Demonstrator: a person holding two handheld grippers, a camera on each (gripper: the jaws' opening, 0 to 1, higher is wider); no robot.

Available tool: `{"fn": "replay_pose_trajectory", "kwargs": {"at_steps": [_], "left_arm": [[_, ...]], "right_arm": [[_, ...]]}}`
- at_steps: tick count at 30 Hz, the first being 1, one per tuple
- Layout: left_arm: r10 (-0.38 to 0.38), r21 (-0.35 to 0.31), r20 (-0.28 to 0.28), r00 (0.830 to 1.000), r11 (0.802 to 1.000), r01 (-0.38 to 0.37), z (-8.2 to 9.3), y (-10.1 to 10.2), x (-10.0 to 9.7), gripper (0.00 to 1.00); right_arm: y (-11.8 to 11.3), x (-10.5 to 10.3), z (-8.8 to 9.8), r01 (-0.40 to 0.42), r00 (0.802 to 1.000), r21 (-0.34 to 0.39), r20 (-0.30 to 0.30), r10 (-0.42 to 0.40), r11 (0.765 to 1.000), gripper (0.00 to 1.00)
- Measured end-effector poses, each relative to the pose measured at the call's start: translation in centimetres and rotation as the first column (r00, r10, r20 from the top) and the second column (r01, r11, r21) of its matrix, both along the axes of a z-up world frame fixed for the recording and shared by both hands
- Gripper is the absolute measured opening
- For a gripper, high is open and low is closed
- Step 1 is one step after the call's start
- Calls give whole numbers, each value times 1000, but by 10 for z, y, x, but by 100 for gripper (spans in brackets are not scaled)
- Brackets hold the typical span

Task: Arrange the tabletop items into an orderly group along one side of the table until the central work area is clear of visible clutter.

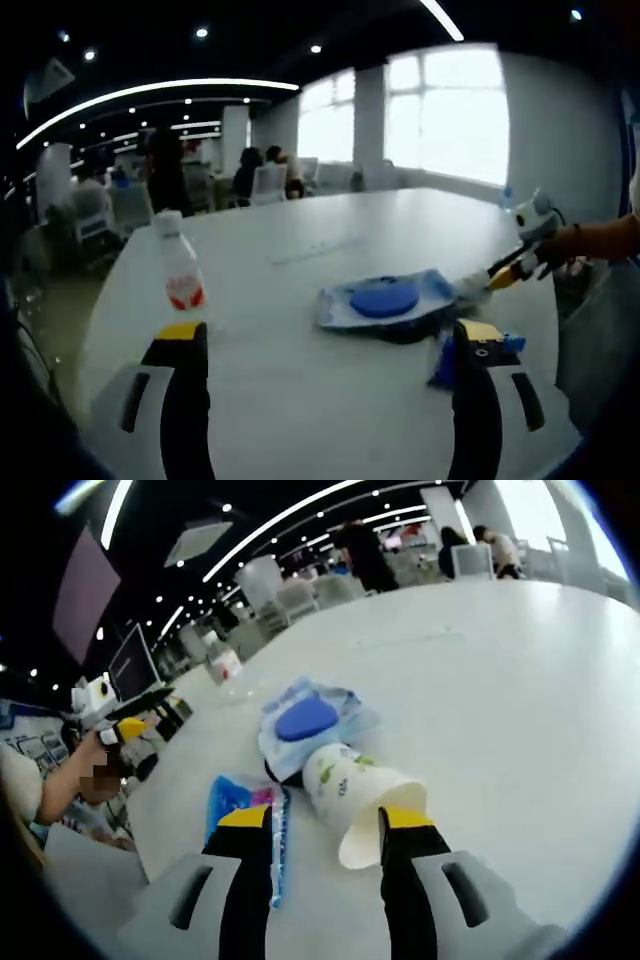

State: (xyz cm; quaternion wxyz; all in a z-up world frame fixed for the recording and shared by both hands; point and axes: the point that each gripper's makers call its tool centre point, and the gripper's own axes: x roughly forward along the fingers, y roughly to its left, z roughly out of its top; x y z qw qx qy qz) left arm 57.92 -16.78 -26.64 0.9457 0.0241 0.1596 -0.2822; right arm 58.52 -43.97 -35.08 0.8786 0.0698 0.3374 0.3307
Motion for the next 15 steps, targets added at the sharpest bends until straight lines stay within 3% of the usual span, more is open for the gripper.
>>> {"fn": "replay_pose_trajectory", "kwargs": {"at_steps": [5,8,15], "left_arm": [[-46,1,-4,999,999,46,1,-15,-18,99],[-85,-12,-13,996,996,85,1,-26,-27,99],[-137,-7,-2,991,991,137,5,-42,-43,99]], "right_arm": [[-1,2,-1,2,1000,-16,11,-2,1000,11],[2,0,0,-7,1000,-4,6,7,1000,2],[6,-6,18,-18,1000,2,26,18,1000,2]]}}
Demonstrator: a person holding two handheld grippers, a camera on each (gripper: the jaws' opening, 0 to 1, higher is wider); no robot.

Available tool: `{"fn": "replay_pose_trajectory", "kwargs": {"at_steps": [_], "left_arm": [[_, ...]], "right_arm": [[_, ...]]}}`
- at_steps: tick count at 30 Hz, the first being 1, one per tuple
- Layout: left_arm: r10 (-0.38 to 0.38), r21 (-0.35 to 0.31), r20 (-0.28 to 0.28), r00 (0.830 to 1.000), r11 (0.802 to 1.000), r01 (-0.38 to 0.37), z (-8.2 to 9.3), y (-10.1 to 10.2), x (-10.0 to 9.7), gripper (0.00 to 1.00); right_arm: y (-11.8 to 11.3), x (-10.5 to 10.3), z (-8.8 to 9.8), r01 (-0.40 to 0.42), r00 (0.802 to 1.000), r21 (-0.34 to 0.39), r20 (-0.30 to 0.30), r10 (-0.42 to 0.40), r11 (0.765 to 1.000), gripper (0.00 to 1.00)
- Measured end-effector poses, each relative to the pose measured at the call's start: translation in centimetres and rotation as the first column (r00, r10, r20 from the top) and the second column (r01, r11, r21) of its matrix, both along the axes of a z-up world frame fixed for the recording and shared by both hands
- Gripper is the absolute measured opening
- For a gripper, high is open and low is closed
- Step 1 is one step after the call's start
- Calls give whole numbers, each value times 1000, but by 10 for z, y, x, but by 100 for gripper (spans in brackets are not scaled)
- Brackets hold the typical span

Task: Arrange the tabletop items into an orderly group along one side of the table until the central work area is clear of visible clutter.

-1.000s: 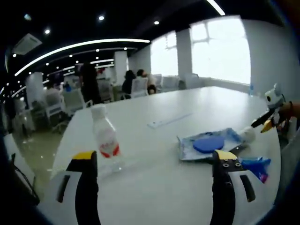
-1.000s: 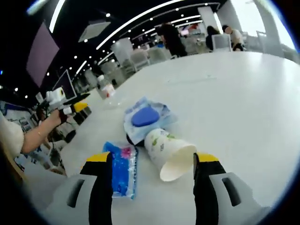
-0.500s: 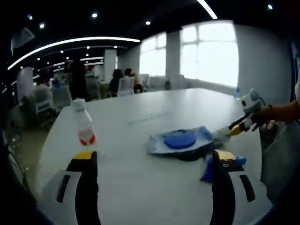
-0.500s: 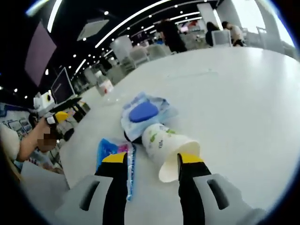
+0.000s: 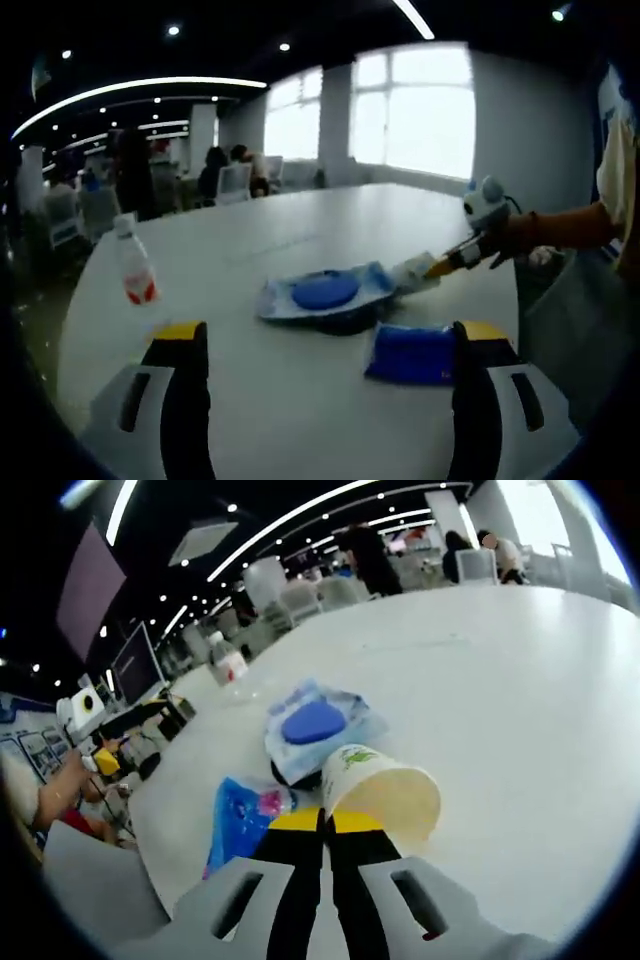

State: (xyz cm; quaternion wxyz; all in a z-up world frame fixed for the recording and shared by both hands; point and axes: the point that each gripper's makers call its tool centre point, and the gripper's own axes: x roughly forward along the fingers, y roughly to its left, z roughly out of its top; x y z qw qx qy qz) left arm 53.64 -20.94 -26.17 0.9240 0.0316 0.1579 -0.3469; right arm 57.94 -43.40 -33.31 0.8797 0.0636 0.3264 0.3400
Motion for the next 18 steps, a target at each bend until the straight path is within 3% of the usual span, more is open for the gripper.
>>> {"fn": "replay_pose_trajectory", "kwargs": {"at_steps": [9,14,18], "left_arm": [[-38,11,26,999,999,38,8,-12,-19,97],[-40,22,47,998,999,39,14,-11,-26,95],[-49,32,68,996,998,47,19,-14,-32,94]], "right_arm": [[12,-18,43,-24,999,-33,33,25,999,1],[34,-35,64,-118,991,-88,47,122,989,1],[56,-50,79,-232,970,-152,34,240,961,1]]}}
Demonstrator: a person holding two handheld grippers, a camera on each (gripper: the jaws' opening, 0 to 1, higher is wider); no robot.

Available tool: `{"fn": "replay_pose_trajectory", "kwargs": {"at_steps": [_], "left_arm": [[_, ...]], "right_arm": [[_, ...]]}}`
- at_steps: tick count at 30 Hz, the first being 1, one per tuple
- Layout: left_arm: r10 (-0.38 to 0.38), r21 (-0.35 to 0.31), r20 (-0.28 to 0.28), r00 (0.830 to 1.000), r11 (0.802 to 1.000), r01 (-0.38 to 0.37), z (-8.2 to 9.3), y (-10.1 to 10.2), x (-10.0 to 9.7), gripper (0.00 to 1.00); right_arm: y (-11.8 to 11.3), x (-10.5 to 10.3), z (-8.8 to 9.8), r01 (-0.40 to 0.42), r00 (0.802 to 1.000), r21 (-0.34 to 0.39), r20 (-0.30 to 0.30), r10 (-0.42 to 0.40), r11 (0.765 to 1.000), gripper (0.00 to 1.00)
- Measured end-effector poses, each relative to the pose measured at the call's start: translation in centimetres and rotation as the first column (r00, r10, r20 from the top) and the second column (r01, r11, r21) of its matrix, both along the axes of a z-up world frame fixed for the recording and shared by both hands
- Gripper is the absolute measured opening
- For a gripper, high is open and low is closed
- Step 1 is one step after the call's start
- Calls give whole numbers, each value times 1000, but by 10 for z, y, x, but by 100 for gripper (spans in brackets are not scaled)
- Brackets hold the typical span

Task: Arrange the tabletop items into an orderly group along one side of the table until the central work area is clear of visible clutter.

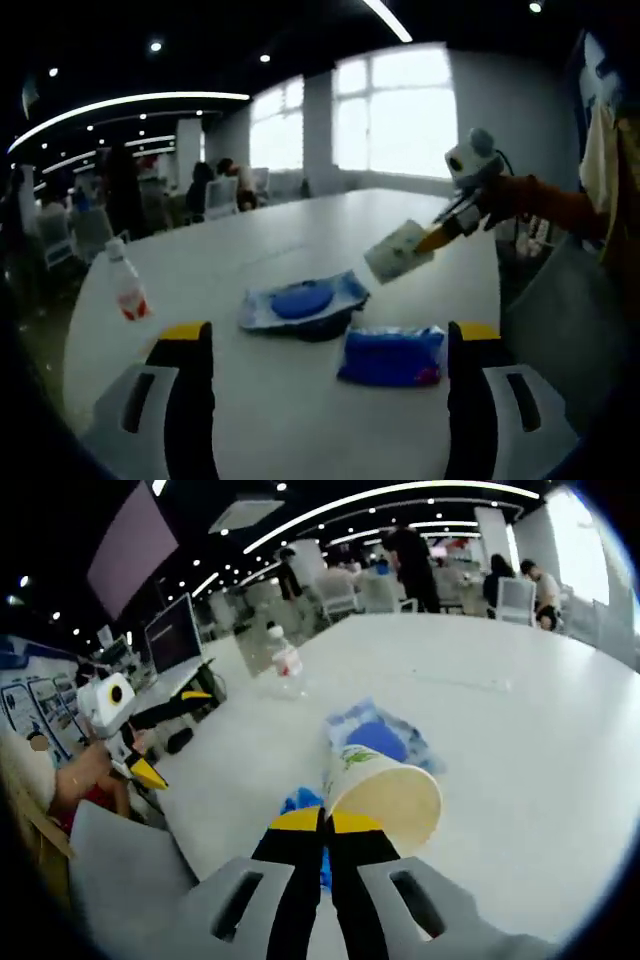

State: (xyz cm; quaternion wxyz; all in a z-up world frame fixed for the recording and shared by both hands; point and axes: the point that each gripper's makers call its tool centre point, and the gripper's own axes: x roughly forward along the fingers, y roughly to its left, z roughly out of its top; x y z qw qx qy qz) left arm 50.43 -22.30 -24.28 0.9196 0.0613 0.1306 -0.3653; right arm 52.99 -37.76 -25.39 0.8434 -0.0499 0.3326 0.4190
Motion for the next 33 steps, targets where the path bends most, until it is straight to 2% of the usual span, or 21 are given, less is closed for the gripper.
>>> {"fn": "replay_pose_trajectory", "kwargs": {"at_steps": [1,5,7,10,12,14,16,17,19,21,22,24,25,26,27,28,29,31,32,33], "left_arm": [[-1,13,9,1000,1000,1,1,0,-2,94],[-11,49,28,1000,999,10,4,-2,-10,92],[-24,64,39,999,998,22,5,-5,-15,91],[-54,100,24,998,994,51,2,-9,-23,88],[-65,106,28,998,992,62,2,-12,-26,86],[-75,115,29,997,991,72,2,-16,-29,84],[-88,145,40,995,986,82,2,-19,-32,81],[-97,174,51,994,981,86,1,-20,-32,81],[-111,202,55,992,975,98,1,-24,-34,80],[-113,211,53,992,972,100,0,-27,-33,76],[-124,215,54,991,970,110,0,-30,-34,75],[-130,214,51,990,970,117,0,-33,-34,71],[-140,218,44,989,968,127,-1,-36,-36,70],[-147,222,43,988,966,134,-2,-38,-36,68],[-154,228,43,987,964,141,-2,-40,-37,66],[-160,232,37,986,961,147,-3,-43,-38,65],[-163,234,33,986,960,151,-4,-43,-38,64],[-192,243,8,981,952,184,-7,-49,-42,61],[-200,248,3,980,949,193,-8,-50,-43,58],[-208,249,-4,978,947,202,-9,-51,-43,56]], "right_arm": [[6,-4,2,-24,1000,-23,-15,24,999,1],[30,-15,15,-123,992,-56,5,124,991,1],[43,-25,19,-187,982,-73,5,188,980,1],[58,-37,23,-262,964,-94,23,265,960,1],[66,-48,23,-312,949,-115,13,316,943,1],[70,-56,19,-366,928,-170,8,373,915,1],[71,-60,14,-395,912,-237,20,411,888,1],[72,-62,13,-415,897,-273,39,441,868,1],[74,-67,9,-444,878,-309,36,477,841,1],[78,-71,8,-467,862,-323,41,505,823,1],[81,-76,5,-495,845,-330,31,533,804,1],[84,-80,3,-514,832,-340,27,555,788,1],[87,-83,2,-545,802,-363,39,596,756,1],[89,-85,1,-561,782,-379,47,621,736,1],[89,-88,0,-571,773,-388,42,633,723,1],[91,-91,-1,-591,753,-396,44,657,703,1],[92,-92,-1,-596,747,-399,44,663,697,1],[92,-99,-5,-635,697,-431,40,716,642,1],[91,-100,-6,-641,688,-442,34,725,628,1],[90,-103,-9,-652,667,-463,26,745,600,1]]}}
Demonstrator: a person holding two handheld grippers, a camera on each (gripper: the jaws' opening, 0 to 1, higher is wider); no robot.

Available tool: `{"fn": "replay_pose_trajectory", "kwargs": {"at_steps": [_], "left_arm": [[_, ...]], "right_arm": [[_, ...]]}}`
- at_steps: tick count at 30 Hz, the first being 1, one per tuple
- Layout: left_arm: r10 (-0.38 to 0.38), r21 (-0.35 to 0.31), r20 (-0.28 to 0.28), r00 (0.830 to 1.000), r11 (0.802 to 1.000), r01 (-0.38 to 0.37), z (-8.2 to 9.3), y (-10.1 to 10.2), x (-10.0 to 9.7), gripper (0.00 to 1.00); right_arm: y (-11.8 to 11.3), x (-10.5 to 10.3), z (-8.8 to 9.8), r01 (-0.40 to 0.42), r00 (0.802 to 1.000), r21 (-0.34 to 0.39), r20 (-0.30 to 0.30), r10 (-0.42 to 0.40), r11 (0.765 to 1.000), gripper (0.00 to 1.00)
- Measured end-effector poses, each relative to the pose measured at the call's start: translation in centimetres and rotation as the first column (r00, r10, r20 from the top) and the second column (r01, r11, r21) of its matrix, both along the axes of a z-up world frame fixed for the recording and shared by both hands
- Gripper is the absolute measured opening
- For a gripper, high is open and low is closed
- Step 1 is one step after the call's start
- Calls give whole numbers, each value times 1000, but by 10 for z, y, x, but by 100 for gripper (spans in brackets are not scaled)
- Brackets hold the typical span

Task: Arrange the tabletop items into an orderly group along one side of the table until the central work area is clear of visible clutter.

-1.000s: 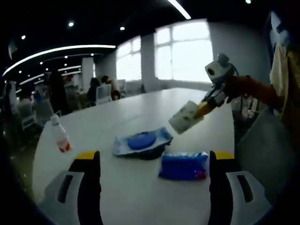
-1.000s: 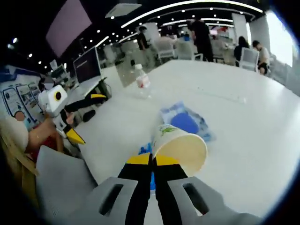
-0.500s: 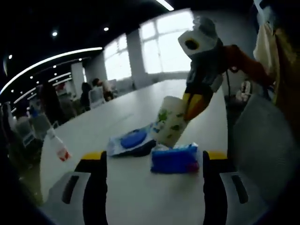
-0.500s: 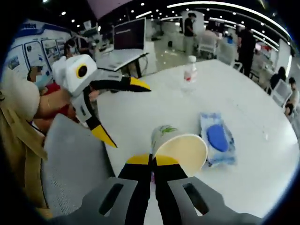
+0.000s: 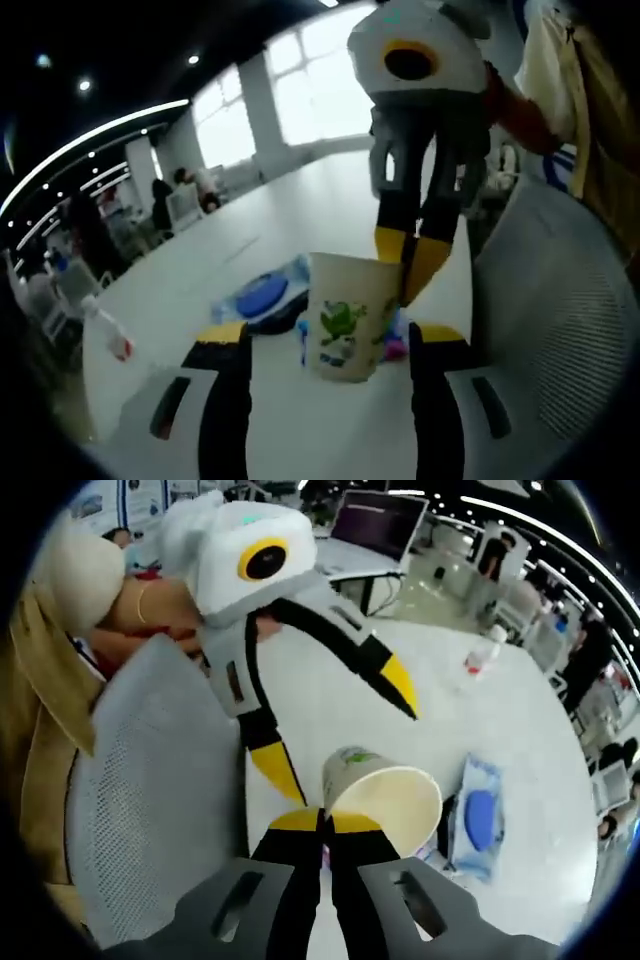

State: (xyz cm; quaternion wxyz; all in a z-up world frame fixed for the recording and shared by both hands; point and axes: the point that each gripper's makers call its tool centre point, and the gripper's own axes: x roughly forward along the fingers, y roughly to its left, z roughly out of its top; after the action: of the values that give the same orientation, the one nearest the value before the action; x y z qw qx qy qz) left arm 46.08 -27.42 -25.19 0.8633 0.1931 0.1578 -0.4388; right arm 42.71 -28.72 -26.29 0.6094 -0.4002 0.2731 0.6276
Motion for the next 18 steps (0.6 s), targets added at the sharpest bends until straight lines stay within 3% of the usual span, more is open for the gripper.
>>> {"fn": "replay_pose_trajectory", "kwargs": {"at_steps": [3,11,18], "left_arm": [[-18,6,-23,1000,1000,18,-2,-2,-2,51],[-52,30,-65,997,998,54,-9,-6,-4,46],[-94,57,-102,990,993,100,-16,-12,-9,41]], "right_arm": [[0,-2,-3,-57,998,-26,34,58,998,1],[1,-5,-5,-119,991,-48,61,121,992,1],[3,-11,-8,-242,961,-78,121,250,967,1]]}}
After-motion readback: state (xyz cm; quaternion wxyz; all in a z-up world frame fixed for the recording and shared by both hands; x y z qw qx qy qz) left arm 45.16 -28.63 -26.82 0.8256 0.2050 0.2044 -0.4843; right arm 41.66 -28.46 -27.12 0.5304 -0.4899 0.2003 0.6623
